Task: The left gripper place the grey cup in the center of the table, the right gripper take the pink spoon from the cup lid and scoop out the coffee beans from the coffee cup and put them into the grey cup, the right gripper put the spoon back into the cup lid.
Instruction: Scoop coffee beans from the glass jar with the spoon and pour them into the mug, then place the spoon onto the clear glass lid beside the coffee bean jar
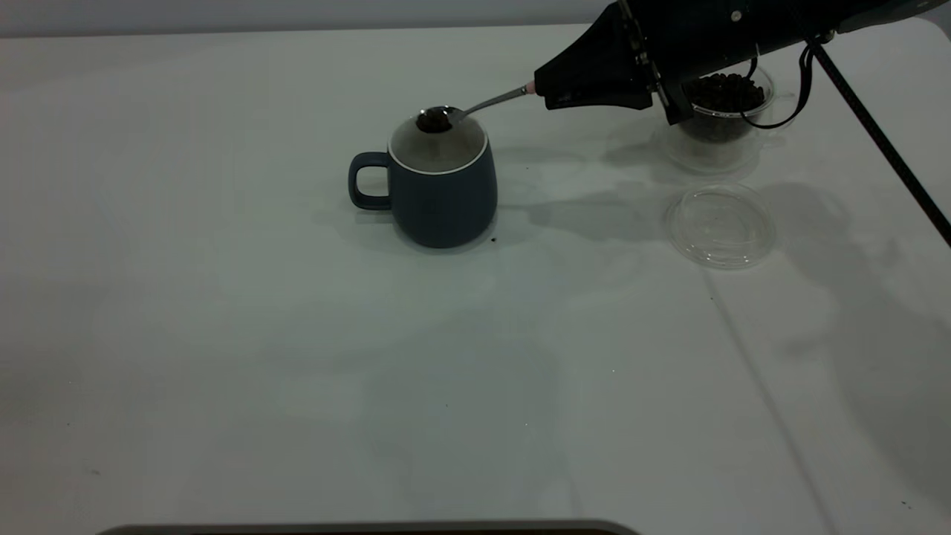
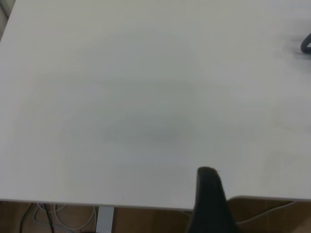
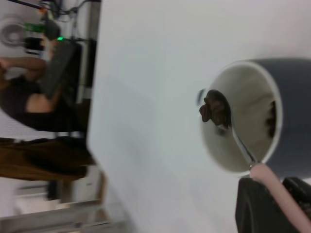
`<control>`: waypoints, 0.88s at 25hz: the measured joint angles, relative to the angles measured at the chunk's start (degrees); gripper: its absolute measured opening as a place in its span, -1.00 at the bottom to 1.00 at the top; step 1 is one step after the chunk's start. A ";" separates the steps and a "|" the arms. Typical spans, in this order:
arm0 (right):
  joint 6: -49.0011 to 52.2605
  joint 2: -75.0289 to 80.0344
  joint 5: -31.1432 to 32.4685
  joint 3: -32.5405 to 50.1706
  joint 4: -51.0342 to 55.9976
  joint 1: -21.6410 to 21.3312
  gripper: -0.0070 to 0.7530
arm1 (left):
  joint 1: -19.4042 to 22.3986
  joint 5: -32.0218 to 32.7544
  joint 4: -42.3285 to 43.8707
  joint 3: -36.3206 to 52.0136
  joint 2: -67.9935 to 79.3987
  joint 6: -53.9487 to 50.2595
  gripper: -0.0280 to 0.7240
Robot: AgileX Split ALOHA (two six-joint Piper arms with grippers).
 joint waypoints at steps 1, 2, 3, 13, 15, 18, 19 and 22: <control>-1.86 0.00 -0.59 0.00 0.00 0.19 -0.74 | 0.00 0.00 0.00 0.00 0.00 0.00 0.58; -3.55 0.00 -0.66 0.00 0.00 0.51 -0.74 | 0.00 0.00 0.00 0.00 0.00 0.00 0.58; -5.57 -0.06 -0.89 0.00 -0.07 0.88 -0.74 | 0.00 0.00 0.00 0.00 0.00 0.00 0.58; -15.65 -6.74 -6.43 0.00 -8.32 1.85 -0.74 | 0.00 0.00 0.00 0.00 0.00 0.00 0.58; -15.64 -8.81 -6.85 0.00 -10.99 1.85 -0.74 | 0.00 0.00 0.00 0.00 0.00 0.00 0.58; -13.33 -12.41 -5.74 0.05 -15.86 1.77 -0.74 | 0.00 0.00 0.00 0.00 0.00 0.00 0.58; -11.91 -13.90 -4.78 0.05 -18.44 1.64 -0.74 | 0.00 0.00 0.00 0.00 0.00 0.00 0.58; -8.12 -18.76 -1.92 1.37 -25.82 -0.15 -0.74 | 0.00 0.00 0.00 0.00 0.00 0.00 0.58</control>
